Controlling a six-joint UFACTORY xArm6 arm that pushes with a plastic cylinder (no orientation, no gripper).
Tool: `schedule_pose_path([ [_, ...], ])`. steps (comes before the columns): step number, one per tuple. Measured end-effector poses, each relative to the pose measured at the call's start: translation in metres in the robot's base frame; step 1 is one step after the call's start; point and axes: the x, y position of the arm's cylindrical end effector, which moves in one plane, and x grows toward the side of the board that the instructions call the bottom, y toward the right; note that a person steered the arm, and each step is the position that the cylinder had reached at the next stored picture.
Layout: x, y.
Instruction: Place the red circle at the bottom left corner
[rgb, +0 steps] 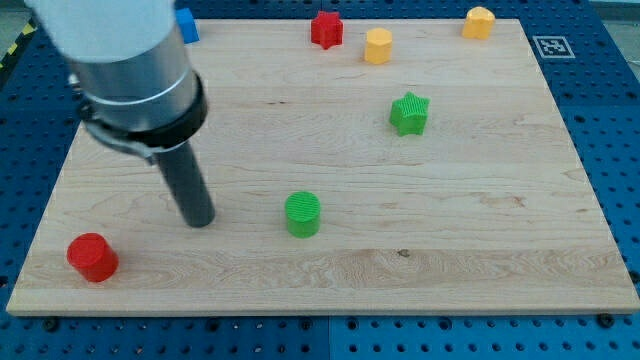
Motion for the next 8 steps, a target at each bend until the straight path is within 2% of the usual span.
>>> schedule_pose_path([
  [2,-0.008,0.017],
  [3,-0.025,0.018],
  [5,-0.093,0.028],
  [8,-0.166,0.102],
])
